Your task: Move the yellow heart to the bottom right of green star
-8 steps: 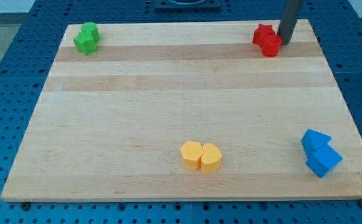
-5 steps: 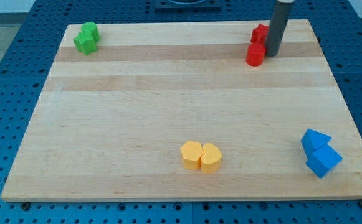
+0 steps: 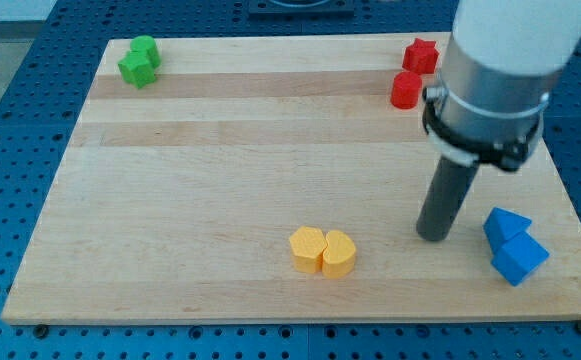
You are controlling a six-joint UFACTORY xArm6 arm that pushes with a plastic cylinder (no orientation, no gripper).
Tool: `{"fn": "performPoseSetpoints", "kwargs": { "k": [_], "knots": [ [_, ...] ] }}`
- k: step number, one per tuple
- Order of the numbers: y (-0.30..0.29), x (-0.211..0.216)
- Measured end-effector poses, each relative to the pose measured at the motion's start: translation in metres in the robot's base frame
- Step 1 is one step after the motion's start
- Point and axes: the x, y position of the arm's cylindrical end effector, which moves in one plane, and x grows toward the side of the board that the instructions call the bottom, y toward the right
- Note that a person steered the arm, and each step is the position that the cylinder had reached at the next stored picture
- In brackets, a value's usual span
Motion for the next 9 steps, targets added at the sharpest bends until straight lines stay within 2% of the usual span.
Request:
{"fn": "performPoseSetpoints", "kwargs": {
  "k": [1,2,3,6,9],
  "knots": [
    [-0.024,0.047],
    [-0.073,0.069],
    [-0.087,0.065],
    [-0.091,-0.014],
    [-0.173,-0.089]
  ]
}}
